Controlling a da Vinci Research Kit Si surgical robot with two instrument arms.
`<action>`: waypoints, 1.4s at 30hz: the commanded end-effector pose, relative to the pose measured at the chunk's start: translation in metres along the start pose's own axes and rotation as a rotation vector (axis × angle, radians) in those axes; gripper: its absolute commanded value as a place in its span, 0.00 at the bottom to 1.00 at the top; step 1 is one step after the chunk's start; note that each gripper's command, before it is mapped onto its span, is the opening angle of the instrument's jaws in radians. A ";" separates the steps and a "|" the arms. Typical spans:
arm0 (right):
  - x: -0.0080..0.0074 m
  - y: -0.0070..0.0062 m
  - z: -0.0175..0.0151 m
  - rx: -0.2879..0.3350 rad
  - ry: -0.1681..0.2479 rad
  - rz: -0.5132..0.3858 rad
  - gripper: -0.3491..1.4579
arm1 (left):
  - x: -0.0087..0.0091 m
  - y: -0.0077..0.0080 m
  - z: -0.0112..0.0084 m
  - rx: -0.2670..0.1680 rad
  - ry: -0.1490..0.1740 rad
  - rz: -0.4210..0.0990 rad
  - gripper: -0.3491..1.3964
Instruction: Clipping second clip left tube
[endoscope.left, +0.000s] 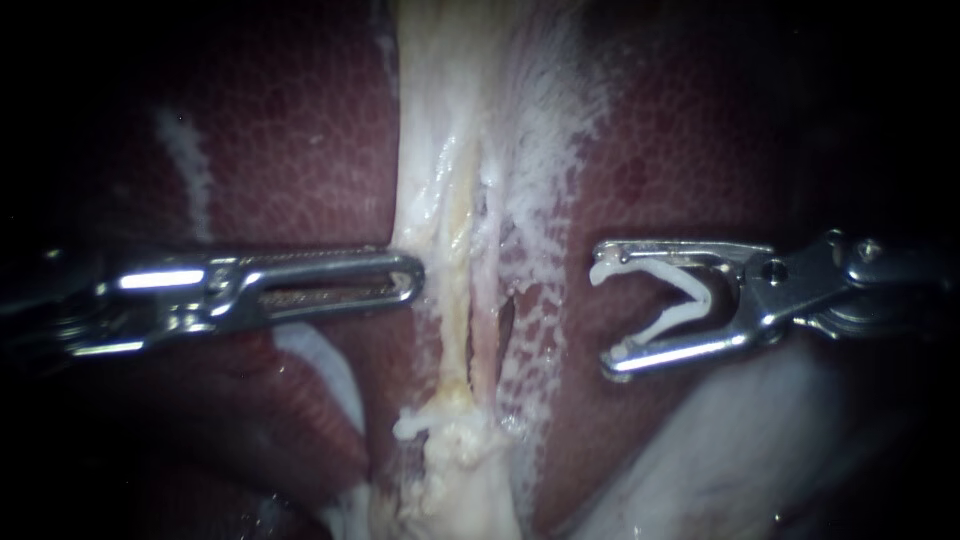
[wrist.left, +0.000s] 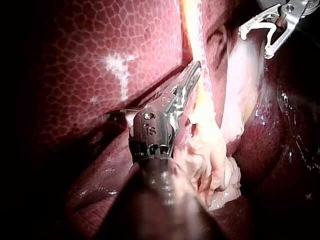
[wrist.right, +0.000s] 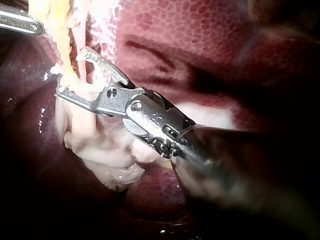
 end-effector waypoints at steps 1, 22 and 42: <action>0.0000 0.0000 0.0000 0.000 0.000 0.000 0.52 | 0.0000 0.0000 0.0000 0.000 0.000 0.000 0.00; -0.0075 -0.0008 0.0104 0.066 0.001 0.083 0.52 | -0.0067 -0.0014 -0.0043 0.008 -0.020 -0.028 0.00; -0.0107 0.0006 0.0163 0.098 -0.022 0.098 0.52 | -0.0067 -0.0023 -0.0046 0.006 -0.024 -0.022 0.00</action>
